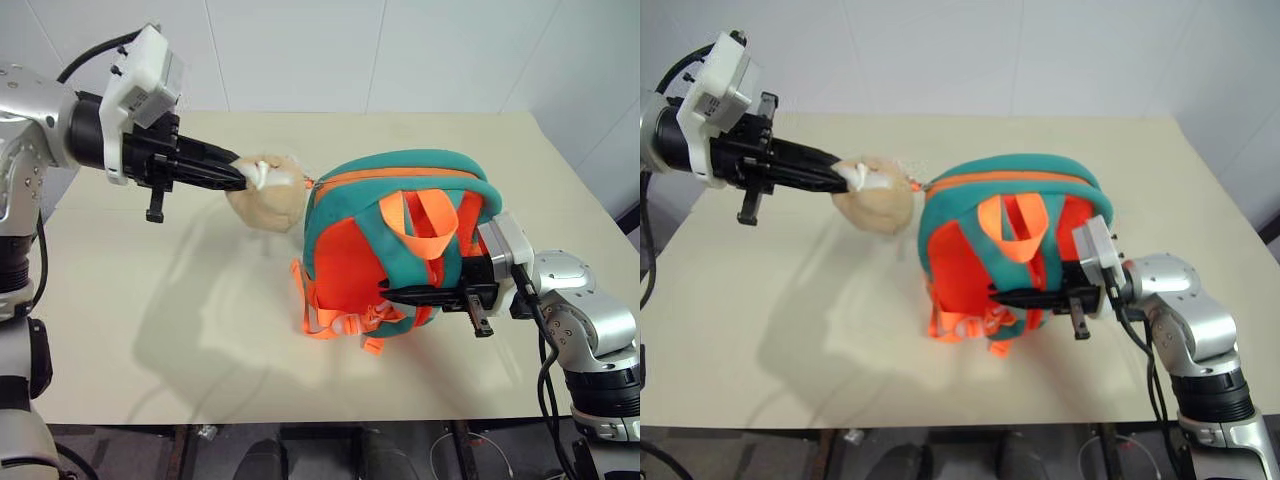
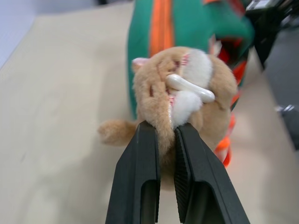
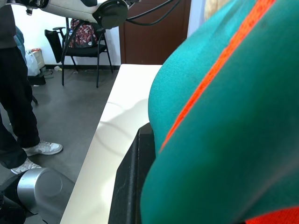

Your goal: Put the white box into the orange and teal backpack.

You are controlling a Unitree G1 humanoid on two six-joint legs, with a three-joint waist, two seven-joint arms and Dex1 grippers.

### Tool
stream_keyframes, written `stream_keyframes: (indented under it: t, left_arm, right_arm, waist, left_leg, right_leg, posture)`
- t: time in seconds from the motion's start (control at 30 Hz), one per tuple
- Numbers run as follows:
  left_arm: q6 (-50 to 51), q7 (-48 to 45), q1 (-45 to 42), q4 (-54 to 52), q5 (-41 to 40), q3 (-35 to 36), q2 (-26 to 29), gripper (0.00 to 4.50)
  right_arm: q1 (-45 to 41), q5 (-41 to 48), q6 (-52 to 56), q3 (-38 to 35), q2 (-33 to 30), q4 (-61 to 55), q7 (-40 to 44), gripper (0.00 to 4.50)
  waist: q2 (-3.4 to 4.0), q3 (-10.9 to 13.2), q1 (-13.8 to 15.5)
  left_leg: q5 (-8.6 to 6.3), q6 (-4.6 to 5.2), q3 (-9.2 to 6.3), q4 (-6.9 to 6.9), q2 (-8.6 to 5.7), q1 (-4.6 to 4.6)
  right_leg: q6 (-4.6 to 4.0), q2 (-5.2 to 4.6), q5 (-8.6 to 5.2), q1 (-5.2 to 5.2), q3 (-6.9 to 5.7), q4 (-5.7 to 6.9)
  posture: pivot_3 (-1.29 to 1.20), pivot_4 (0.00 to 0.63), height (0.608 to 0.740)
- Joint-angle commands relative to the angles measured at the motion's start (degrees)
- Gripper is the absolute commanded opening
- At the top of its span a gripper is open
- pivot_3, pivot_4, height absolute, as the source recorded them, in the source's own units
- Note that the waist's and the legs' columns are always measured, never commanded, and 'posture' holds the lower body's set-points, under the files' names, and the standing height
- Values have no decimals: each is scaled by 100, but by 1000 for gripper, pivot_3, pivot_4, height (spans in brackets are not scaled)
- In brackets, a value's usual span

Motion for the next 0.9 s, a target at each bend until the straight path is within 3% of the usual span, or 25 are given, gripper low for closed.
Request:
stream_keyframes:
  t: [0.03, 0.67, 0.9]
  left_arm:
    - [-200, -83, 48, 303, 460, 59, 335, 129]
    - [-1508, -1042, 315, 1126, 1642, -911, 265, 129]
    - [-2299, -1249, 163, 1781, 2033, -1392, -80, 129]
  right_arm:
    - [-11, 16, -139, -136, -48, -21, 48, 503]
    - [67, -49, -197, -68, 0, -74, 47, 503]
    - [43, -70, -219, -14, 49, -78, 36, 503]
  waist:
    - [0, 0, -3]
    - [0, 0, -5]
    - [0, 0, 1]
  left_leg:
    - [0, 0, 2, 0, 1, 0]
    - [-1, 1, 35, 0, 17, 2]
    - [-1, 1, 36, 5, 16, 3]
  right_leg:
    - [0, 1, 0, 0, 0, 1]
    - [-4, 18, -2, -1, 6, 6]
    - [-4, 18, -1, 0, 6, 10]
  posture:
    - [0, 150, 740]
    - [0, 150, 740]
    - [0, 150, 740]
